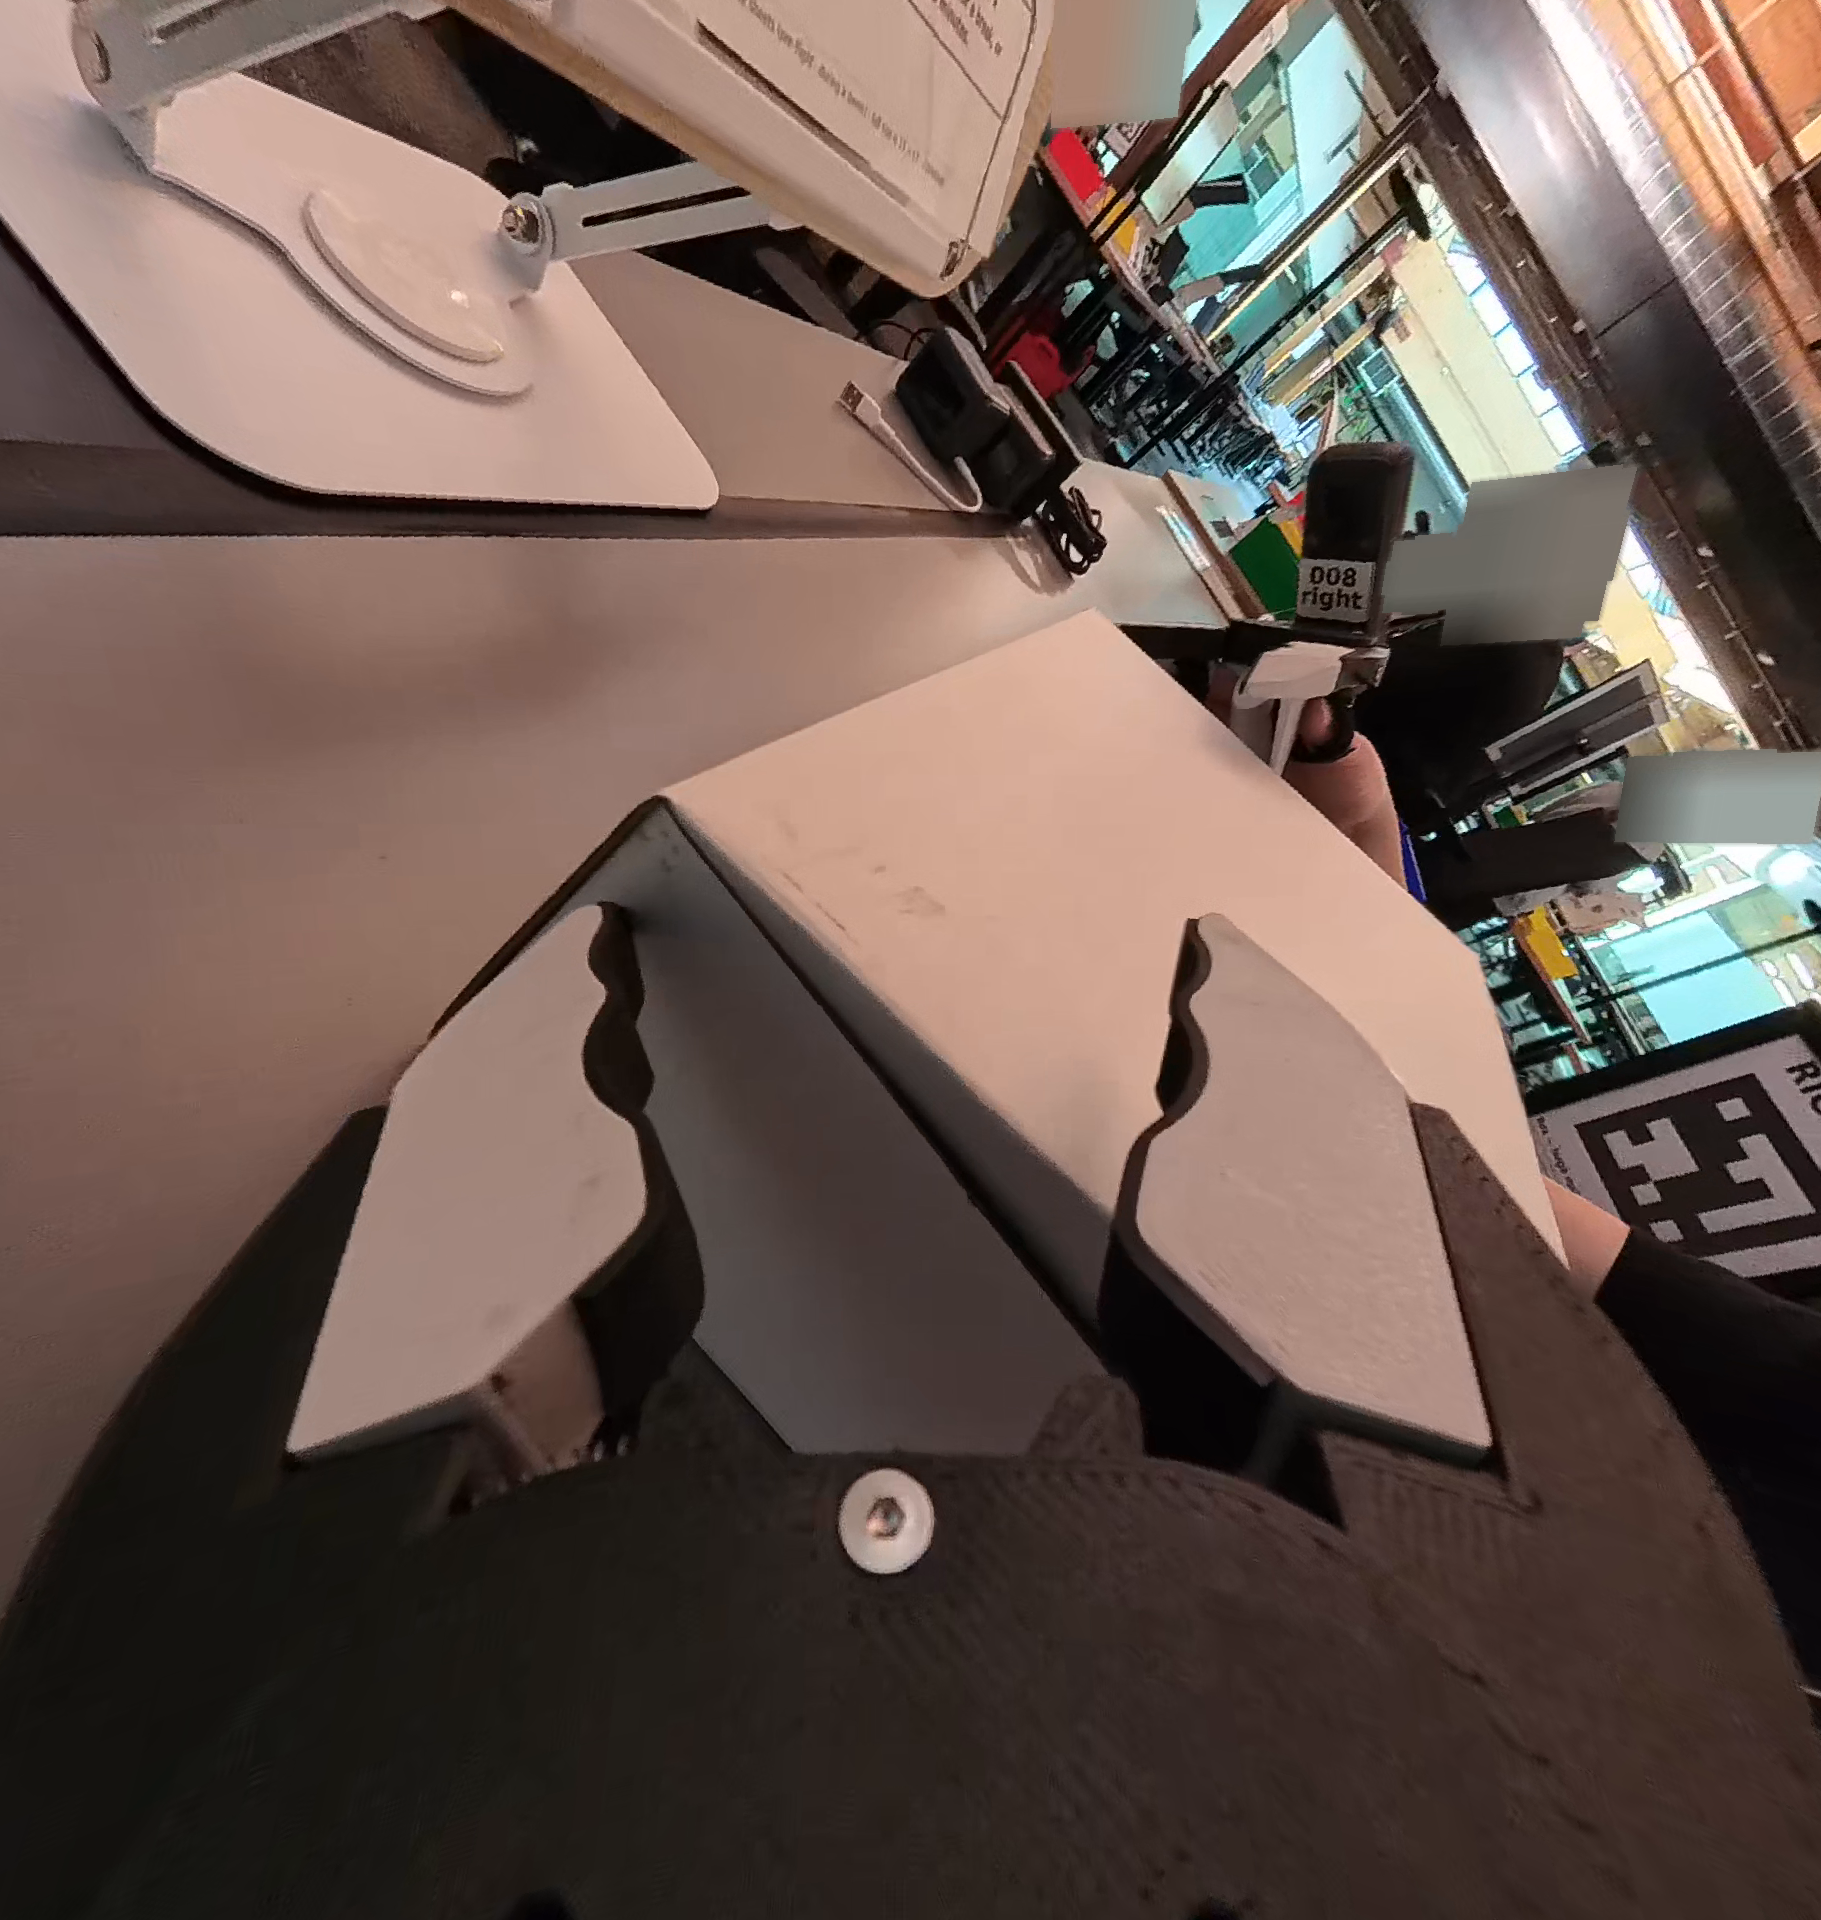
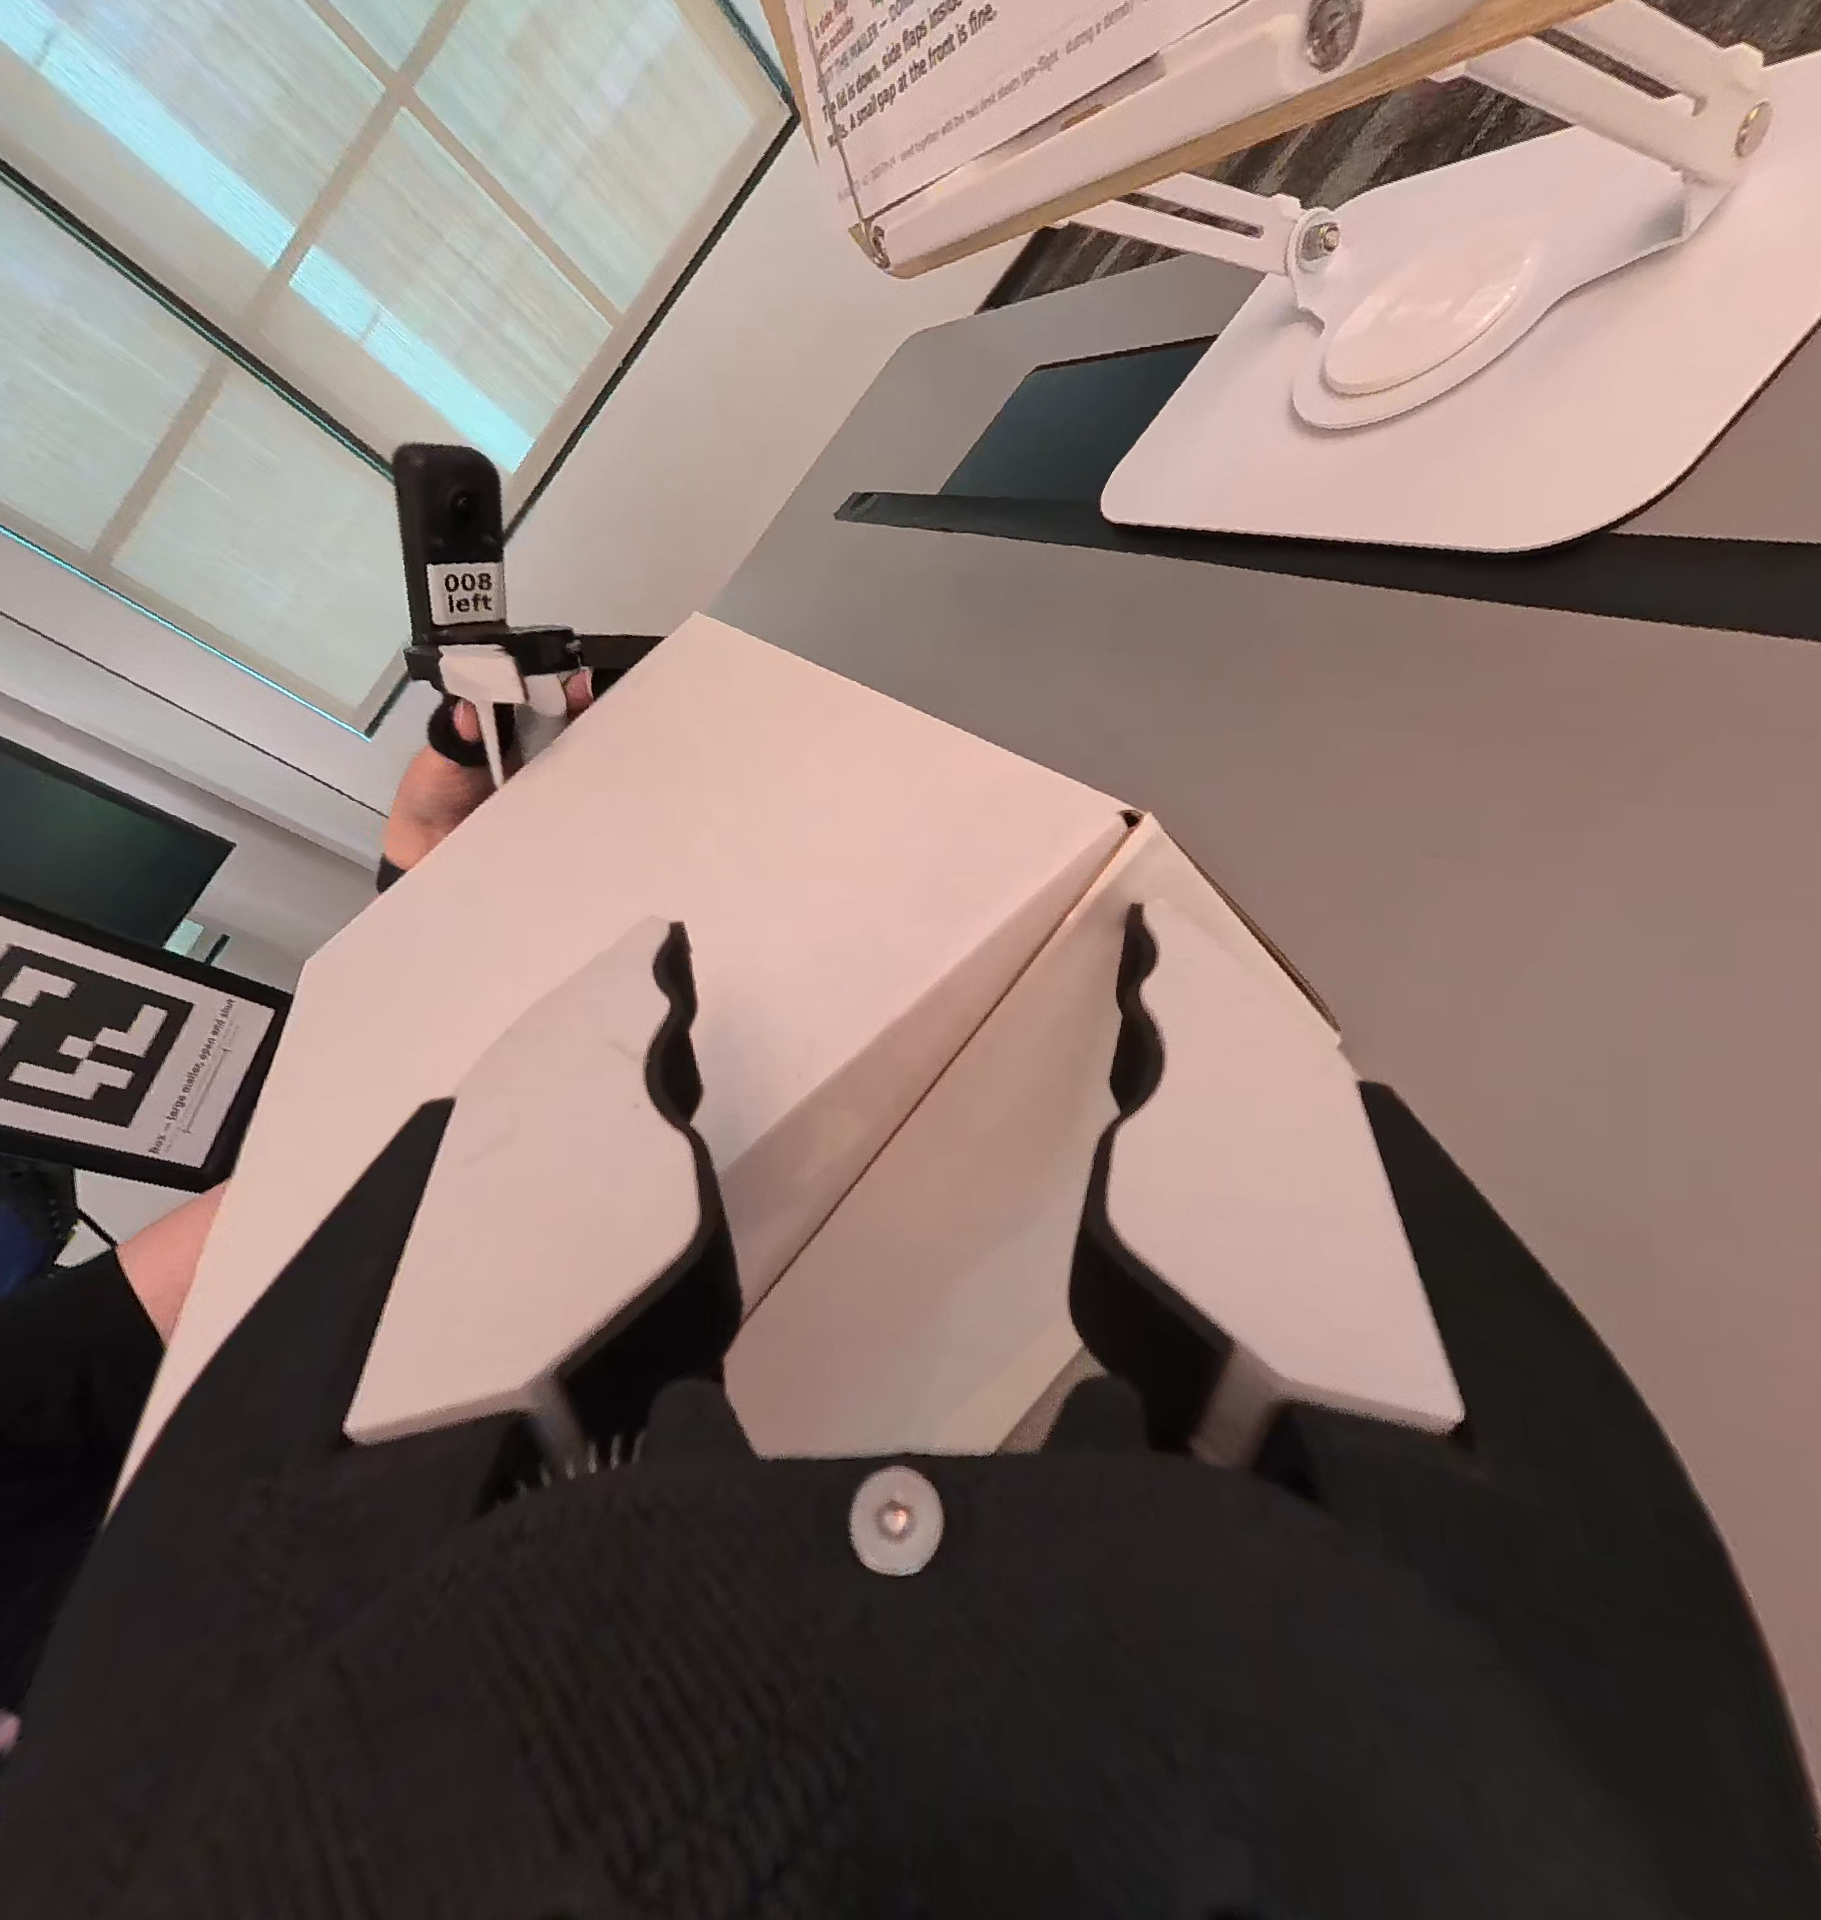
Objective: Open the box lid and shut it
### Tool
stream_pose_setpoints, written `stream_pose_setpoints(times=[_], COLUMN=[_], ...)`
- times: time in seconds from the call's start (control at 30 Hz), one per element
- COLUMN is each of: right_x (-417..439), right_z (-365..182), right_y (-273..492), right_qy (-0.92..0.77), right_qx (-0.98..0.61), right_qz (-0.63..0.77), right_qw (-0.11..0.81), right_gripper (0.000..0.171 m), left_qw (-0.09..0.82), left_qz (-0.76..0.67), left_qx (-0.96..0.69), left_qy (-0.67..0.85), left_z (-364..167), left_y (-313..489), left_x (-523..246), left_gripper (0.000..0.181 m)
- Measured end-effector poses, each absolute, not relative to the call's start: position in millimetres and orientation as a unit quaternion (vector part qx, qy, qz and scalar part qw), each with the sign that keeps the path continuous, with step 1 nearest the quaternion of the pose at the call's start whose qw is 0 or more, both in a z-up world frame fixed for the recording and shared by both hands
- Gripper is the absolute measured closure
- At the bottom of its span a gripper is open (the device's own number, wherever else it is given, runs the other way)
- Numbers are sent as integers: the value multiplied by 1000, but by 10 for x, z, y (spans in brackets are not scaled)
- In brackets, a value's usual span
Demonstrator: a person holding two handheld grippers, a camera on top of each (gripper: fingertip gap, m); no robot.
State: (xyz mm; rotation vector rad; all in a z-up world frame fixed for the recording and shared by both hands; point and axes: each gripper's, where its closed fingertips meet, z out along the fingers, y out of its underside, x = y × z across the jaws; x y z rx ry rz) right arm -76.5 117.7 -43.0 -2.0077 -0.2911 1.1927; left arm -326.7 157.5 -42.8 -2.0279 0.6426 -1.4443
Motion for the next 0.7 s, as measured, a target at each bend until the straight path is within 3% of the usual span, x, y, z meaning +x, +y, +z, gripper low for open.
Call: stream_pose_setpoints(times=[0.13, 0.27, 0.47, 0.7], right_x=[-767, -768, -772, -772], right_z=[-442, -409, -452, -412], right_y=[1153, 1119, 1070, 1046], right_qy=[-140, -136, -149, -144], right_qx=[-784, -772, -778, -776], right_qz=[458, 483, 479, 487], right_qw=[396, 389, 378, 375], right_gripper=[92, 90, 91, 91], left_qw=[290, 272, 288, 406], left_qz=[-545, -583, -613, -526], left_qx=[-744, -713, -687, -684], left_qy=[258, 280, 264, 302], left_z=[-431, -319, -91, -56], left_y=[1547, 1365, 945, -6], left_x=[-3287, -3370, -3602, -3691], left_gripper=[87, 75, 85, 76])
